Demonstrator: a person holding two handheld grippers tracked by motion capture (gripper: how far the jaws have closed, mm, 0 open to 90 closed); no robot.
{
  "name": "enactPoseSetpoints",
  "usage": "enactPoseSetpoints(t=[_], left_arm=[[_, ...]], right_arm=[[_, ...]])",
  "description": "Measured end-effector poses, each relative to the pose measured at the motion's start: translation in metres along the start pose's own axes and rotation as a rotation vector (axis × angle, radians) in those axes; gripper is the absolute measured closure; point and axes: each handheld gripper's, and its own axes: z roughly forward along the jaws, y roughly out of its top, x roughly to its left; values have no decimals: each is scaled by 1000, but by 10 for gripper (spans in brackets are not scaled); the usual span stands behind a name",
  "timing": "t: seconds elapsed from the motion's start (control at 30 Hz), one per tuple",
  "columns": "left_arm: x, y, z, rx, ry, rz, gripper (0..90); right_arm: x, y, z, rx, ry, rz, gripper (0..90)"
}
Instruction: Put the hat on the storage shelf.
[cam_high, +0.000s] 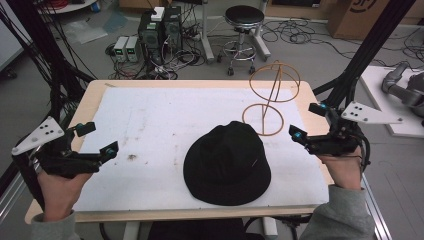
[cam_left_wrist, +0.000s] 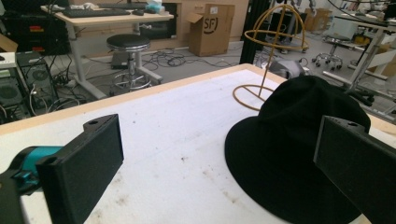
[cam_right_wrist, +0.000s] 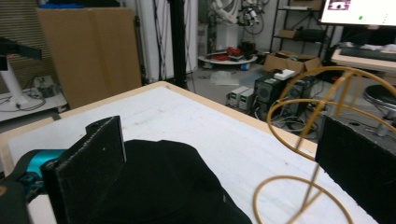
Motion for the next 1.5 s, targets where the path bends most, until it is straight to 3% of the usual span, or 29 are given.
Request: enactPoseSetpoints(t=[0.23,0.3,0.47,0.5,0.63,0.77,0.93,1.1,1.13,1.27,1.5], left_arm=[[2,-5,-11,9,8,-16,18],[2,-6,-14,8,10,-19,18],[0,-10,-19,14,-10,-7,18],[0,-11,-20,19,-9,-5,18],[-1,-15,-22,36,6,-10,18],[0,-17,-25,43,13,-18,18],[2,-19,-35,27,27,-32,18],[0,-21,-39,29,34,-33,18],[0,-21,-39,32,32,-30,18],[-2,-22,-40,36,30,-29,18],[-2,-21,-39,35,25,-29,18]], right_arm=[[4,3,23,7,68,-13,12],[9,4,40,39,108,-27,12],[16,3,61,89,172,-60,12],[18,1,71,129,194,-79,12],[19,-1,86,156,239,-97,12],[16,-3,98,169,322,-79,12],[12,-3,110,203,385,-72,12],[14,-5,120,223,422,-109,20],[18,-6,127,245,451,-140,43],[22,-10,139,274,462,-190,46],[23,-19,159,339,499,-178,68]])
